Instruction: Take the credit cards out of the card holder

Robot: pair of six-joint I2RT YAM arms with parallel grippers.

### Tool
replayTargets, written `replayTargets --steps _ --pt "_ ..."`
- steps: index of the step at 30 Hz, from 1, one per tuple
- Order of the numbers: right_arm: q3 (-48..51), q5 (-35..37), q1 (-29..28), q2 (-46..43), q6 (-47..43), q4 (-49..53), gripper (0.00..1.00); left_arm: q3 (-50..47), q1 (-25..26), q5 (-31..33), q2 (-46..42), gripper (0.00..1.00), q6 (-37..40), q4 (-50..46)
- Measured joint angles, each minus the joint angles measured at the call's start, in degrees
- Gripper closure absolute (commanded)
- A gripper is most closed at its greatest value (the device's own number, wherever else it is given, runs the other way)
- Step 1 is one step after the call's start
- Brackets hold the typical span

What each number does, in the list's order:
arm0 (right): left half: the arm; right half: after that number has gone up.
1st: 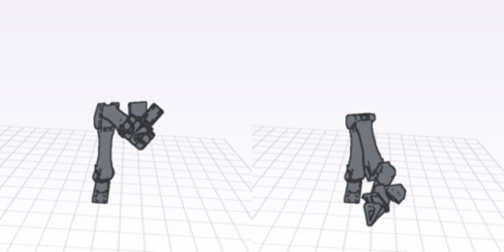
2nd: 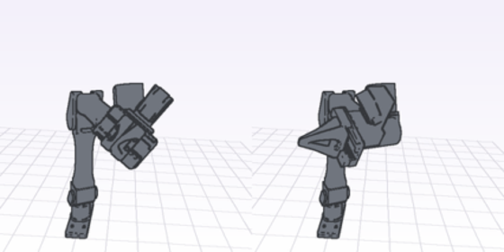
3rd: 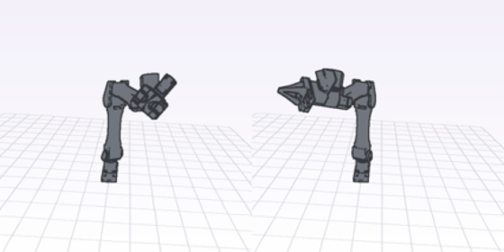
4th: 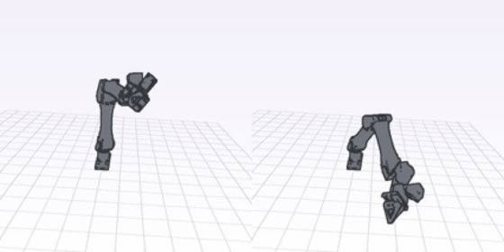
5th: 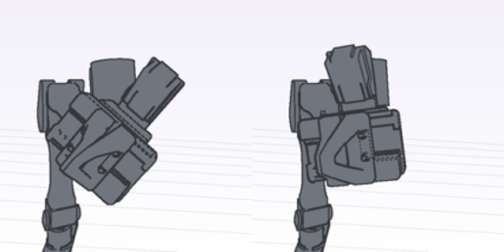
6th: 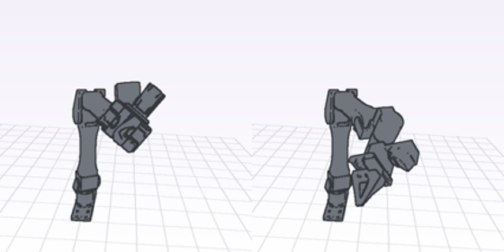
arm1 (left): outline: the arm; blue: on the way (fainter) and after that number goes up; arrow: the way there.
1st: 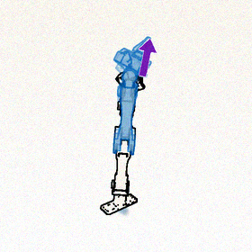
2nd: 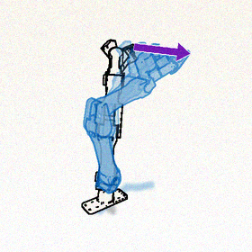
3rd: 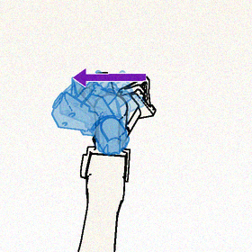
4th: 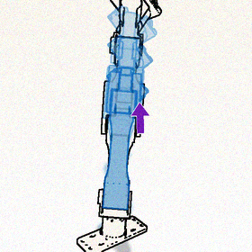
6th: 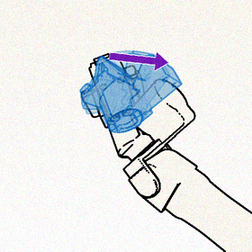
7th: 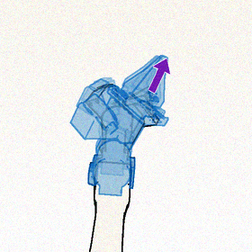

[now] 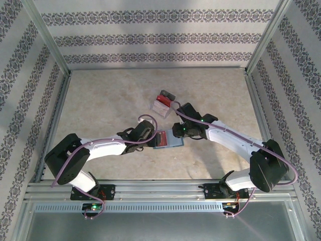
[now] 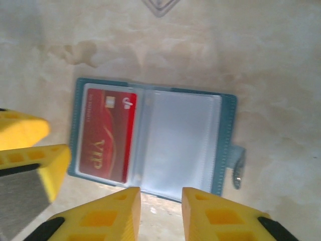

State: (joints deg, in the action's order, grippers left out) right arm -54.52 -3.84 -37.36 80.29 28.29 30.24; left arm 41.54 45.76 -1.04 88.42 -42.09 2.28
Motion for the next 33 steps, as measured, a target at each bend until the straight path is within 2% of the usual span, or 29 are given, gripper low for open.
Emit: replayTargets --steps 13,33 --pt "-1.6 -6.5 -1.2 8.3 1.8 -2.7 0.72 -0.2 -0.1 -0.5 1.2 0.72 -3.5 3.7" --pt "-2.3 -7.5 -1.4 11.6 2.1 -4.2 0.70 -0.2 -0.9 -2.2 5.4 0.82 -4.5 4.7"
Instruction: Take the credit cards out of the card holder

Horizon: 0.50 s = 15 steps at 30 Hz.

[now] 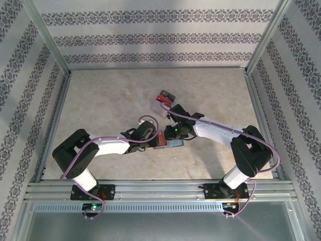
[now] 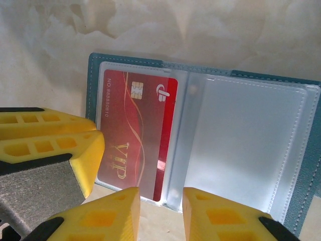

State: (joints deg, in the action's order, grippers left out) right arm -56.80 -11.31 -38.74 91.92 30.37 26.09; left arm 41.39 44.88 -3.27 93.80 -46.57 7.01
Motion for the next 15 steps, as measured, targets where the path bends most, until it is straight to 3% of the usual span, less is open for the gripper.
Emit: replayTargets --steps 15 --pt "1.3 -3.8 1.9 2.7 1.5 -5.9 0.69 0.2 0.0 -1.1 1.0 0.83 0.0 1.5"
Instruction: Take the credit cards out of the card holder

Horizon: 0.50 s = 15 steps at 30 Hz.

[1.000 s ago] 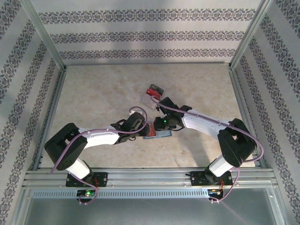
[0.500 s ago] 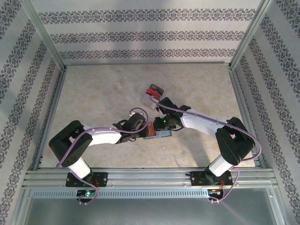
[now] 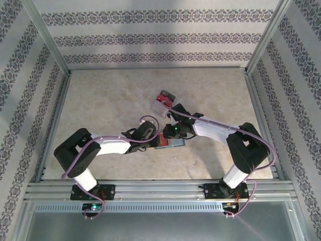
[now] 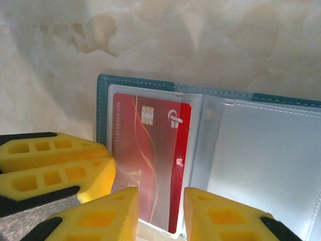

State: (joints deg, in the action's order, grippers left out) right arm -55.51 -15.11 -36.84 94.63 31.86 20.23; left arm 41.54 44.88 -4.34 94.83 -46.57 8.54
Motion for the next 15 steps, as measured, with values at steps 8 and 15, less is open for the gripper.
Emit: replayTargets --steps 8,15 --pt "1.4 -1.7 0.8 1.2 1.0 -2.3 0.69 0.0 0.0 0.0 0.0 0.84 0.0 0.0" --pt "1.7 -2.6 1.1 2.8 1.2 -3.5 0.68 0.0 0.0 0.0 0.0 0.84 0.0 0.0"
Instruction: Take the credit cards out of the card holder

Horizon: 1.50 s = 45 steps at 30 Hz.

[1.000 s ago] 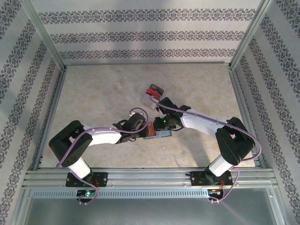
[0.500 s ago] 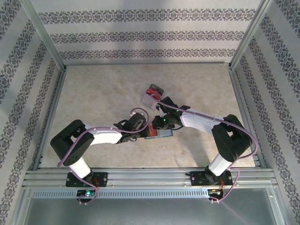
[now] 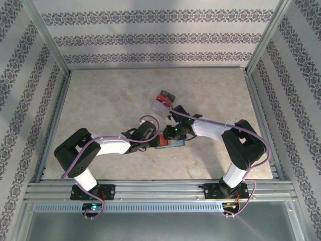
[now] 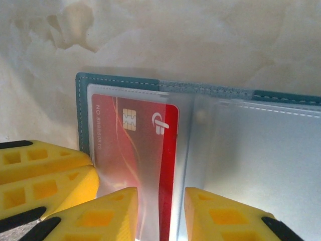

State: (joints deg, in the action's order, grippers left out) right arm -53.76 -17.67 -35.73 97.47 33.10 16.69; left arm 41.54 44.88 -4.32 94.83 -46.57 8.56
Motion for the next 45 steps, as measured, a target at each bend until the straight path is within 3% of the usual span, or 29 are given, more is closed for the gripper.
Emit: replayTargets --steps 45 --pt "3.6 -5.4 0.8 -1.4 2.5 -4.7 0.71 0.0 0.0 0.0 0.2 0.84 0.0 0.0"
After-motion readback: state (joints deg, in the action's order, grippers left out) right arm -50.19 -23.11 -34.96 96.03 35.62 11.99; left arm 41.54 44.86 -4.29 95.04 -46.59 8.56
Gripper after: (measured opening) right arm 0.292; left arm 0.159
